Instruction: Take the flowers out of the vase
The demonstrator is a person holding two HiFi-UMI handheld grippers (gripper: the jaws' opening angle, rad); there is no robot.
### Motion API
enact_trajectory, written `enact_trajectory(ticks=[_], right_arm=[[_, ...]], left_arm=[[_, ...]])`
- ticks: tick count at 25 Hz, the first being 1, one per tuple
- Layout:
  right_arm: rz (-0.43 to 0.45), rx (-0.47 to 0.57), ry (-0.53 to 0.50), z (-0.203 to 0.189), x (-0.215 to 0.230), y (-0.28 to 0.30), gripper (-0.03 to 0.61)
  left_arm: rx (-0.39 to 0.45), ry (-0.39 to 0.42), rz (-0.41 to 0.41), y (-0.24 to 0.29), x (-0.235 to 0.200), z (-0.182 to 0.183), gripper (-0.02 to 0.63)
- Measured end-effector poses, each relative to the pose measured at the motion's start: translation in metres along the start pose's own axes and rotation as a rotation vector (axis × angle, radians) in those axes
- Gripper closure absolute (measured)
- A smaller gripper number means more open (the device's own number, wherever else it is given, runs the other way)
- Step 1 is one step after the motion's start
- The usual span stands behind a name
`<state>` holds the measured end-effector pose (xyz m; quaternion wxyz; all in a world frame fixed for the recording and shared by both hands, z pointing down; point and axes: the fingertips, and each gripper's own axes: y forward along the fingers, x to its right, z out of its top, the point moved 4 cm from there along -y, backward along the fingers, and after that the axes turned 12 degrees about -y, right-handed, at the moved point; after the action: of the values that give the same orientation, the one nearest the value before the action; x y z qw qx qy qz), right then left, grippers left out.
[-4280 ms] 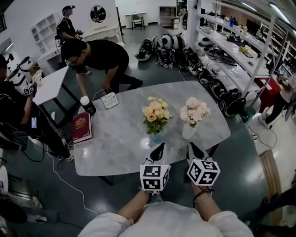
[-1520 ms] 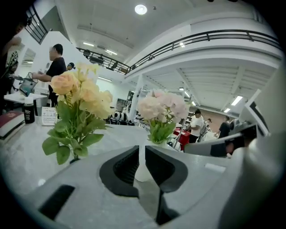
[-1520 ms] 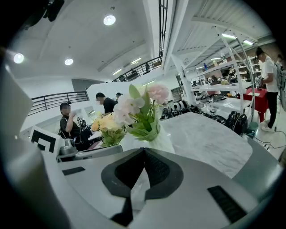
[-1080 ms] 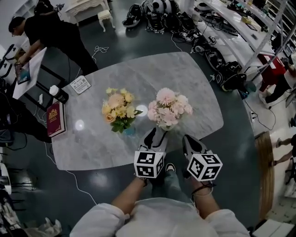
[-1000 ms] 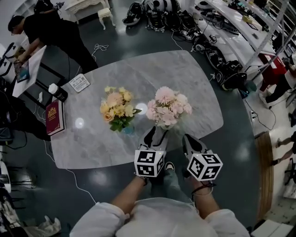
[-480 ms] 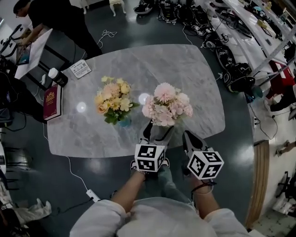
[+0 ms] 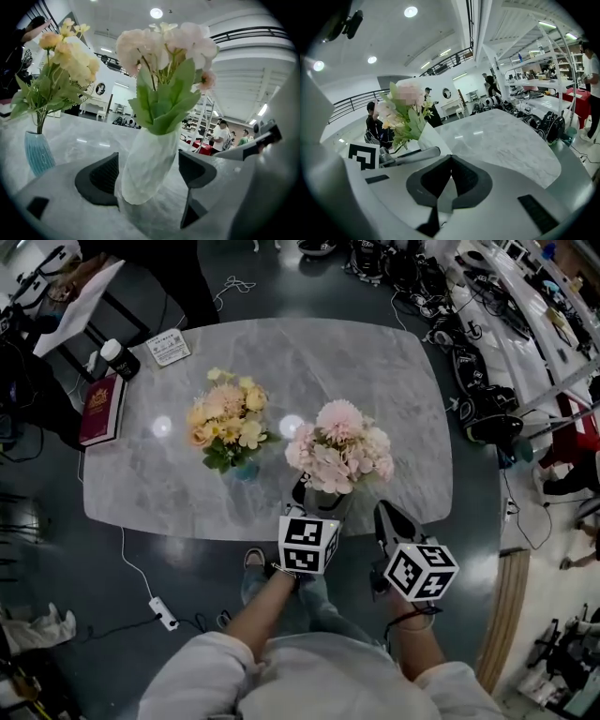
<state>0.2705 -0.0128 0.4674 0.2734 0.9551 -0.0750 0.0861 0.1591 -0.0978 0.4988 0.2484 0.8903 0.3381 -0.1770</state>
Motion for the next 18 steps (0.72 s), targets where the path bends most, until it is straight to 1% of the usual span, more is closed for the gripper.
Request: enact_trajectory(ticks=[4, 8, 13, 18], right_arm=[[0.014, -0.011, -0.022, 0.003, 0.004, 0.002, 0.574], [0.033, -0.010, -0.038, 0.007, 0.002, 0.006, 0.574], [0.059, 0.009, -0.036, 0.009, 0.000, 0.008, 0.574], [0.082, 0.048, -0.037, 0.017, -0.002, 0.009, 0.574]], left_arm=[[0.010, -0.015, 0.017, 0.005, -0.003, -0.001, 0.218], [0.010, 0.006, 0.026, 0.007, -0.004, -0.003, 0.219], [-0.001, 0.023, 0.015, 0.010, -0.005, -0.007, 0.224], [-0.011, 0.055, 0.010, 0.009, 0.000, -0.005, 0.265]])
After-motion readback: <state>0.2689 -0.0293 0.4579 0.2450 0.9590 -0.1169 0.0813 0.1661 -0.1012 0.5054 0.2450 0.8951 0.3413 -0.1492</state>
